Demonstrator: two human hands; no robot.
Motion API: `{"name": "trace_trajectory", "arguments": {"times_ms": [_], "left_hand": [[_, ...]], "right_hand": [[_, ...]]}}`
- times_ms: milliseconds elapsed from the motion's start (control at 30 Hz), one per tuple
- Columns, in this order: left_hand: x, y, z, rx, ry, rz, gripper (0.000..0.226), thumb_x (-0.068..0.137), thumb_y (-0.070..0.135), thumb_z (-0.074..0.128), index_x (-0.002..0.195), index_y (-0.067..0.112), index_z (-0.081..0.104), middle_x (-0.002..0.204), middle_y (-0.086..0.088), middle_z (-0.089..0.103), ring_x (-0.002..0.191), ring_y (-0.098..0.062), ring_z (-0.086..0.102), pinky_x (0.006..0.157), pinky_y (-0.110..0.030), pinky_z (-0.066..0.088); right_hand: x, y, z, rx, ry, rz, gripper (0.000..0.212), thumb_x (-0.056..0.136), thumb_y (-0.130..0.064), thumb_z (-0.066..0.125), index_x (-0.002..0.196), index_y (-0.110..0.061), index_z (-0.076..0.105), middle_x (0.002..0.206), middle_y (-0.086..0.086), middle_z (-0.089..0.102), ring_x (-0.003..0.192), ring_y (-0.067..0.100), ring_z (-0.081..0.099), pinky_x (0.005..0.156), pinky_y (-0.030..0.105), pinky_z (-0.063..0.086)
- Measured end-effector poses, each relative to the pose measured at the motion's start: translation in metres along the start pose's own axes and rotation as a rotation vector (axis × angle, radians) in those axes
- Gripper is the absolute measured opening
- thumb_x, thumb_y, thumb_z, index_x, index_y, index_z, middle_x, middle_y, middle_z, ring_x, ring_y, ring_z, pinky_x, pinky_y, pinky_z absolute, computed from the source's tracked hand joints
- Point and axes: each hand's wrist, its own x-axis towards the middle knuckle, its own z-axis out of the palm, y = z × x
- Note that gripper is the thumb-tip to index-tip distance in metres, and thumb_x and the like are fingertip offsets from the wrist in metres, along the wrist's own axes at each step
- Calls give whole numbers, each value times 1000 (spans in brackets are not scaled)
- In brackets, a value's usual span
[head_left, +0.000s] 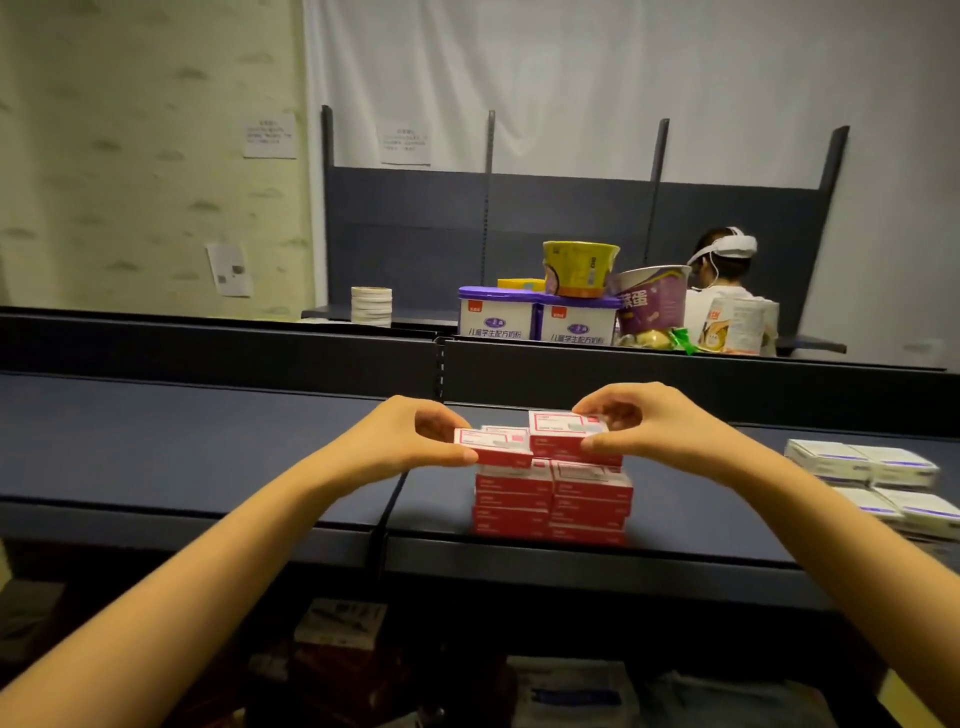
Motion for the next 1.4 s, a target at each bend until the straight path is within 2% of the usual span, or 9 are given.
{"name": "trace_trajectory", "arguments": {"times_ms": [100,233,333,533,700,833,1200,1300,1400], "left_hand": [[1,-1,7,5,-2,18,30,78,29,72,106,23,64,96,8,70,88,-4,66,67,-11,52],[2,-6,17,-8,34,35,31,77,29,72,106,28,61,97,6,69,91,-8,66,76,-17,53],[3,-9,20,24,72,51,35,76,30,73,107,30,56,97,7,67,90,-8,65,75,-16,53],[4,-7,26,71,92,61,31,76,30,72,104,23,59,99,10,64,84,-4,64,64,-11,52],[5,-5,30,94,141,90,36,76,30,72,109,22,60,102,5,64,84,-6,63,64,-11,52],[5,-6,34,88,156,99,36,75,31,73,107,28,56,93,8,63,83,-4,63,64,-11,52],[7,-10,36,78,158,87,33,75,33,73,102,26,56,98,11,63,90,-6,63,70,-14,53],[7,-10,31,56,188,85,36,73,37,73,105,29,57,98,11,63,90,-7,63,71,-15,52],[13,-12,19,-5,216,108,33,76,38,69,106,34,58,98,11,64,91,-6,64,70,-13,53]], "right_hand": [[-8,8,1,-4,0,7,26,80,-27,68,104,-30,57,97,-14,58,89,9,61,65,17,51],[-13,16,4,16,1,22,25,80,-27,68,103,-29,58,96,-14,59,87,8,62,63,15,51],[-16,22,5,56,6,30,26,79,-27,69,103,-28,58,97,-12,62,87,9,63,63,15,53],[-23,27,5,45,67,2,23,77,-26,71,95,-33,59,104,-9,59,94,10,61,68,16,55],[-28,33,5,-86,114,-11,22,78,-29,70,96,-34,58,107,-5,57,97,12,55,78,18,48],[-26,36,6,-72,125,-18,27,79,-29,69,100,-34,55,105,-8,54,93,7,53,72,14,47],[-20,39,17,-73,147,-43,37,79,-32,68,109,-32,46,98,-18,49,90,2,53,64,11,45],[-20,44,11,-37,199,-60,40,77,-34,69,112,-33,48,100,-19,51,92,4,53,65,13,43],[-12,48,4,97,235,-42,27,81,-35,62,106,-36,52,102,-15,55,96,6,55,72,15,44]]}}
